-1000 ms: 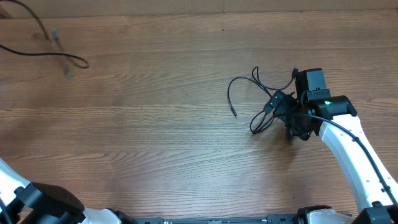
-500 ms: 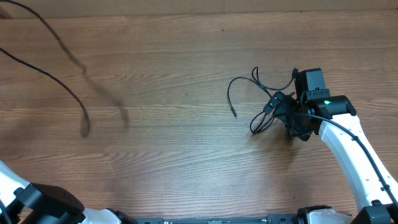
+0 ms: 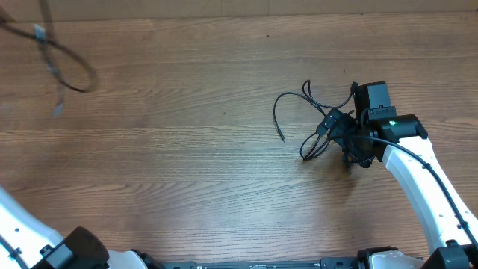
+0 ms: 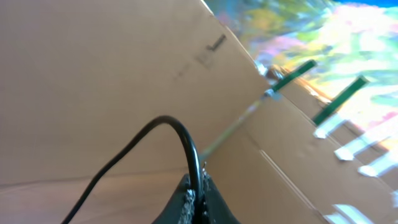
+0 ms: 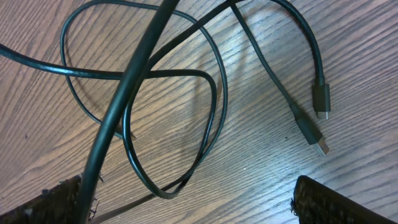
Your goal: Untangle cables
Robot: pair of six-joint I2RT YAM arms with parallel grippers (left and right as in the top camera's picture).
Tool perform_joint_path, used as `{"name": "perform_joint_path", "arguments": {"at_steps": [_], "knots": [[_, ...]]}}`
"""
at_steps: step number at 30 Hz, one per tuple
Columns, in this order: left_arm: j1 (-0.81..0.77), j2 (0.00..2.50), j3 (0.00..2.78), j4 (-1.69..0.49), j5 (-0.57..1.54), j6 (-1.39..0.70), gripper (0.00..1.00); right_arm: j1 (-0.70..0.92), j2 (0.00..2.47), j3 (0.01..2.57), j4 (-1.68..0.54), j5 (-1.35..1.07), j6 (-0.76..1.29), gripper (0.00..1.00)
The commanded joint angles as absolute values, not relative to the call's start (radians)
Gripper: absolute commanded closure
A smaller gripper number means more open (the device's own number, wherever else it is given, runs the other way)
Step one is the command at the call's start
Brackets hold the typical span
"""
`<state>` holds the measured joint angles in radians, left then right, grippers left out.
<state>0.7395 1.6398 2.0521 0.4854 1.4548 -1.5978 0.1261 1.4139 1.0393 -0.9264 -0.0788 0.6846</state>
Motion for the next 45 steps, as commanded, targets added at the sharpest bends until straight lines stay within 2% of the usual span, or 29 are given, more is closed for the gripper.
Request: {"name": "perform_joint_path", "arguments": {"at_steps": [1, 5, 7, 12, 15, 17, 19, 20, 23, 26, 30, 33, 36, 41, 45], "knots": [[0.586, 1.649, 2.055, 0.207, 1.275, -1.425, 0.96, 0.13, 1.417, 1.04, -0.922, -0.081, 0.687, 0.0], [0.395, 1.65, 2.055, -0.285, 0.967, -1.06, 0.96, 0.13, 1.417, 1.04, -0.92, -0.081, 0.687, 0.0], [0.292, 1.653, 2.055, -0.452, 0.766, -0.909, 0.96, 0.13, 1.417, 1.04, -0.918, -0.081, 0.687, 0.0], [0.001, 1.673, 2.055, -0.684, 0.377, -0.551, 0.96, 0.13, 1.417, 1.04, -0.904, -0.08, 0.686, 0.0], [-0.114, 1.683, 2.055, -0.805, 0.184, -0.369, 0.96, 0.13, 1.417, 1.04, -0.894, -0.08, 0.686, 0.0], [-0.176, 1.688, 2.055, -0.907, -0.039, -0.275, 0.96, 0.13, 1.417, 1.04, -0.889, -0.08, 0.686, 0.0], [-0.201, 1.688, 2.055, -1.004, -0.224, -0.221, 0.96, 0.13, 1.417, 1.04, -0.883, -0.08, 0.686, 0.0], [-0.202, 1.688, 2.056, -1.122, -0.393, -0.209, 0.96, 0.13, 1.417, 1.04, -0.877, -0.079, 0.686, 0.0], [-0.164, 1.688, 2.056, -1.276, -0.57, -0.209, 0.96, 0.13, 1.417, 1.04, -0.864, -0.08, 0.686, 0.0], [-0.11, 1.686, 2.056, -1.399, -0.675, -0.239, 0.96, 0.13, 1.417, 1.04, -0.845, -0.08, 0.686, 0.0], [-0.046, 1.676, 2.056, -1.528, -0.754, -0.384, 0.96, 0.13, 1.417, 1.04, -0.83, -0.08, 0.686, 0.0], [0.025, 1.673, 2.056, -1.544, -0.817, -0.445, 0.96, 0.13, 1.417, 1.04, -0.831, -0.08, 0.686, 0.0], [0.099, 1.675, 2.056, -1.469, -0.841, -0.453, 0.96, 0.13, 1.417, 1.04, -0.831, -0.08, 0.686, 0.0], [0.229, 1.692, 2.056, -1.198, -0.826, -0.432, 0.96, 0.13, 1.417, 1.04, -0.831, -0.08, 0.686, 0.0], [0.265, 1.744, 2.056, -0.984, -0.731, -0.292, 0.96, 0.13, 1.417, 1.04, -0.831, -0.08, 0.686, 0.0]]}}
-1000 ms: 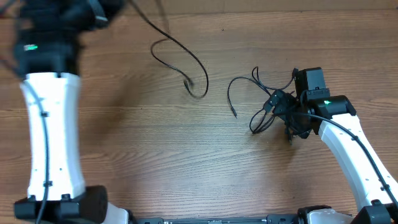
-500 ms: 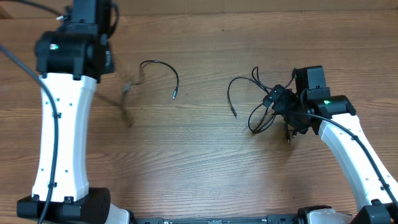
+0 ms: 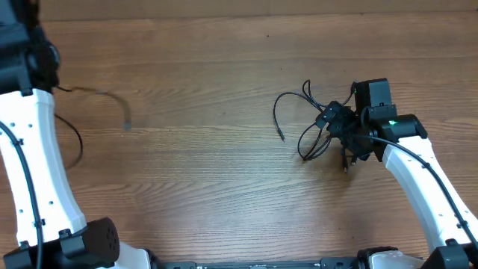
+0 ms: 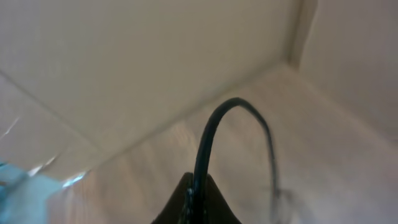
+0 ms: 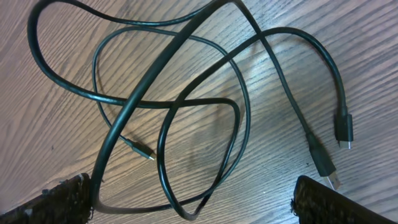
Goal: Untangle cables
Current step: 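Hold the cable end with left gripper at the far left edge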
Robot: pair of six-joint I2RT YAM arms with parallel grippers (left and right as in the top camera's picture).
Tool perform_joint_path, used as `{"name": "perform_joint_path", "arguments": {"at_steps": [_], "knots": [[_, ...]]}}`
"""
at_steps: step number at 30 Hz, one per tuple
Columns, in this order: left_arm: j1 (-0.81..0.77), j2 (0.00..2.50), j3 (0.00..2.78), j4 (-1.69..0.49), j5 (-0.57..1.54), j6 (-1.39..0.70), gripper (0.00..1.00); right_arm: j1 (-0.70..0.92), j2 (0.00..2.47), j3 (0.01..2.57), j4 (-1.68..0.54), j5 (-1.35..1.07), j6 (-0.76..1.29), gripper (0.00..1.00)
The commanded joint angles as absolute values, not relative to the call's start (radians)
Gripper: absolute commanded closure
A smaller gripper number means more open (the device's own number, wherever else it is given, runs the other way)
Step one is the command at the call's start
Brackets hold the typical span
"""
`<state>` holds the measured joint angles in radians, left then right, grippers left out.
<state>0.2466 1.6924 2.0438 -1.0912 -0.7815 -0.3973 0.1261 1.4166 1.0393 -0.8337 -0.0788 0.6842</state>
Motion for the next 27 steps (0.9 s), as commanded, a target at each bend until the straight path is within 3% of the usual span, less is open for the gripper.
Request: {"name": "perform_joint_path", "arguments": {"at_steps": [1, 10, 16, 21, 27], "knots": [[0.268, 1.766, 2.056, -0.931, -0.732, -0.265, 0.96, 0.13, 1.417, 1.04, -0.831, -0.08, 0.686, 0.0], [0.268, 2.023, 2.056, -0.46, -0.744, -0.023, 0.96, 0.13, 1.417, 1.04, -0.831, -0.08, 0.686, 0.0], [0.268, 2.185, 2.056, -0.176, -0.611, -0.037, 0.96, 0.13, 1.417, 1.04, -0.831, -0.08, 0.686, 0.0], [0.269, 2.331, 2.056, -0.247, -0.406, -0.23, 0.96, 0.13, 1.417, 1.04, -0.831, -0.08, 0.686, 0.0], [0.255, 2.479, 2.056, -0.379, -0.385, -0.262, 0.96, 0.13, 1.417, 1.04, -0.831, -0.08, 0.686, 0.0]]}}
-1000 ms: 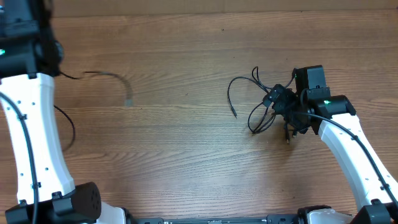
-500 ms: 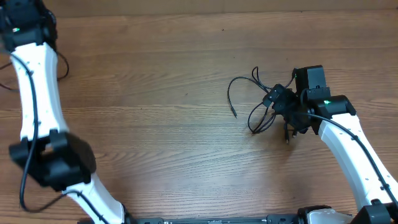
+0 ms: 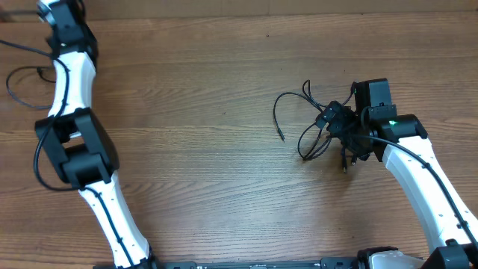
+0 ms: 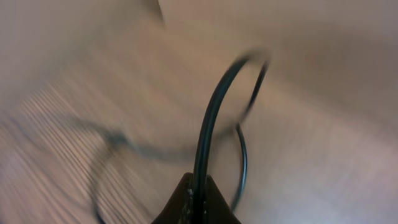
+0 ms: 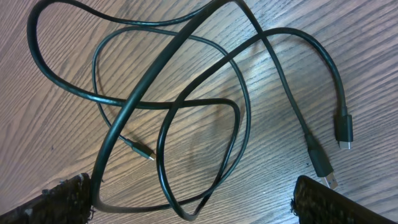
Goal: Untangle cables
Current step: 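Hold the cable end with left gripper at the far left edge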
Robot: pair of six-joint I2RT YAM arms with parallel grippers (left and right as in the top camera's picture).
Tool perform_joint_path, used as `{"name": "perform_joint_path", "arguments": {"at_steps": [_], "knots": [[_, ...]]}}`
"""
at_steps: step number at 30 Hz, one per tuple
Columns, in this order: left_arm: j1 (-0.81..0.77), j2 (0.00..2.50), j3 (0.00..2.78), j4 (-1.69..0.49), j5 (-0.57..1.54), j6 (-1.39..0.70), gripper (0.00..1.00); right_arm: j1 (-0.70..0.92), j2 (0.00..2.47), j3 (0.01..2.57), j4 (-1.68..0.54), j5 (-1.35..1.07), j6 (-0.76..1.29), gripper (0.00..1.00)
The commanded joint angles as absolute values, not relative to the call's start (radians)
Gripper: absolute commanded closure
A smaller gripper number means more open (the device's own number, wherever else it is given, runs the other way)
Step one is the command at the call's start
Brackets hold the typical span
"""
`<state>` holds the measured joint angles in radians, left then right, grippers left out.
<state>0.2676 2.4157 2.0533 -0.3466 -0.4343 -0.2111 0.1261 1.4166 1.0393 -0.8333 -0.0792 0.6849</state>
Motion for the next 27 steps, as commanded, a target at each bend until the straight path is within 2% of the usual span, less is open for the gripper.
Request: {"name": "perform_joint_path", "arguments": {"at_steps": [1, 2, 5, 7, 8, 9, 15, 22, 27], "knots": [[0.253, 2.49, 2.056, -0.407, -0.403, -0.263, 0.96, 0.13, 1.417, 1.04, -0.831, -0.08, 0.686, 0.0], [0.253, 2.494, 2.056, -0.429, -0.41, -0.271, 0.94, 0.13, 1.417, 1.04, -0.831, -0.08, 0.686, 0.0], [0.257, 2.483, 2.062, -0.476, -0.422, -0.295, 0.47, 0.13, 1.417, 1.04, -0.831, -0.08, 0.686, 0.0], [0.257, 2.46, 2.077, -0.503, -0.422, -0.295, 0.19, 0.13, 1.417, 1.04, -0.831, -0.08, 0.686, 0.0], [0.257, 2.446, 2.085, -0.516, -0.419, -0.296, 0.07, 0.13, 1.417, 1.04, -0.831, -0.08, 0.686, 0.0], [0.257, 2.426, 2.094, -0.529, -0.417, -0.296, 0.0, 0.13, 1.417, 1.04, -0.831, -0.08, 0.686, 0.0], [0.245, 2.254, 2.133, -0.565, -0.397, -0.296, 0.0, 0.13, 1.417, 1.04, -0.831, -0.08, 0.686, 0.0], [0.242, 2.032, 2.136, -0.604, -0.104, -0.297, 0.0, 0.13, 1.417, 1.04, -0.831, -0.08, 0.686, 0.0], [0.241, 1.943, 2.136, -0.722, 0.038, -0.324, 0.0, 0.13, 1.417, 1.04, -0.831, -0.08, 0.686, 0.0]]}}
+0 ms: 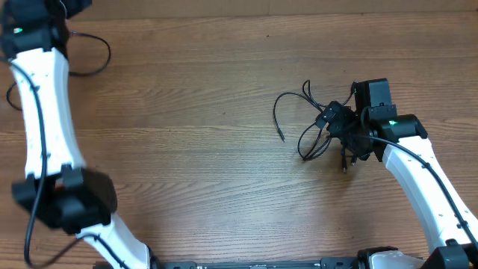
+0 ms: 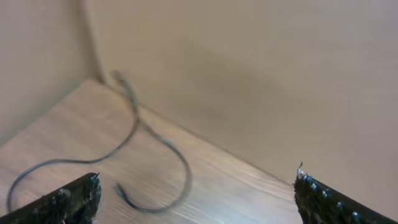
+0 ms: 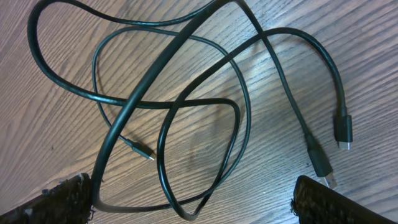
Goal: Untangle cables
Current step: 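Hold the cable end with left gripper at the far left edge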
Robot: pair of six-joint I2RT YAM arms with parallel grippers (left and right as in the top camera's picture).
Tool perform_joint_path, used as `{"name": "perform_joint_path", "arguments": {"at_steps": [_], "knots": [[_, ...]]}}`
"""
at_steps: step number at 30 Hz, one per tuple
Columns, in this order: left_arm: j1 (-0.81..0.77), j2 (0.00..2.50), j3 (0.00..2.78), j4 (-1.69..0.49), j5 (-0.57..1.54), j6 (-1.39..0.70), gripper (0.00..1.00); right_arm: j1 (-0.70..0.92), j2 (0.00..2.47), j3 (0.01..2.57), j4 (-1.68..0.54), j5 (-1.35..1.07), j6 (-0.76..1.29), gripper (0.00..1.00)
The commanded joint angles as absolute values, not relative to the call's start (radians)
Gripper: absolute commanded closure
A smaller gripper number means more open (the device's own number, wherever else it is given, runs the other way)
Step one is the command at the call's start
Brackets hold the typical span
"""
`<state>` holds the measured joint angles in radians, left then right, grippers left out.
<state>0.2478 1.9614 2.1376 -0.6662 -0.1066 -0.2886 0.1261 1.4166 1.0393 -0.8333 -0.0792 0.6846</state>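
A bundle of thin black cables (image 1: pixel 306 119) lies tangled on the wooden table (image 1: pixel 194 164) at the right. In the right wrist view the loops (image 3: pixel 186 106) cross each other, with two USB plugs (image 3: pixel 323 163) at the right and a small plug (image 3: pixel 143 151) inside. My right gripper (image 3: pixel 193 202) stands open over them, a thick strand passing by its left finger (image 3: pixel 62 199). A separate black cable (image 1: pixel 101 48) curls at the far left corner. My left gripper (image 2: pixel 196 199) is open above that cable (image 2: pixel 134 134), holding nothing.
Beige cardboard walls (image 2: pixel 249 74) close off the table's far left corner. My left arm (image 1: pixel 45 127) stretches along the left edge. My right arm (image 1: pixel 418 172) comes in from the lower right.
My left gripper was shut on a black cable; now it is open and that cable lies loose on the table in the far left corner. The right gripper and the tangle are unchanged.
My left gripper held one black cable shut at the far left, away from the tangle, through all earlier moments while the arm shifted about. The right gripper stayed open at the tangle, shifting slightly after the first moment. Now the left one has let go.
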Motion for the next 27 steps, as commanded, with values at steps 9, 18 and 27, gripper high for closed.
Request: {"name": "perform_joint_path", "arguments": {"at_steps": [9, 18, 27], "knots": [[0.255, 1.917, 2.121, -1.258, -0.292, -0.847, 0.0, 0.13, 1.417, 1.04, -0.831, -0.08, 0.686, 0.0], [0.327, 2.043, 2.094, -1.326, -0.505, -0.939, 0.95, 0.13, 1.417, 1.04, -0.831, -0.08, 0.686, 0.0], [0.406, 2.299, 2.094, -1.203, -0.473, -0.939, 0.96, 0.13, 1.417, 1.04, -0.831, -0.08, 0.686, 0.0]]}}
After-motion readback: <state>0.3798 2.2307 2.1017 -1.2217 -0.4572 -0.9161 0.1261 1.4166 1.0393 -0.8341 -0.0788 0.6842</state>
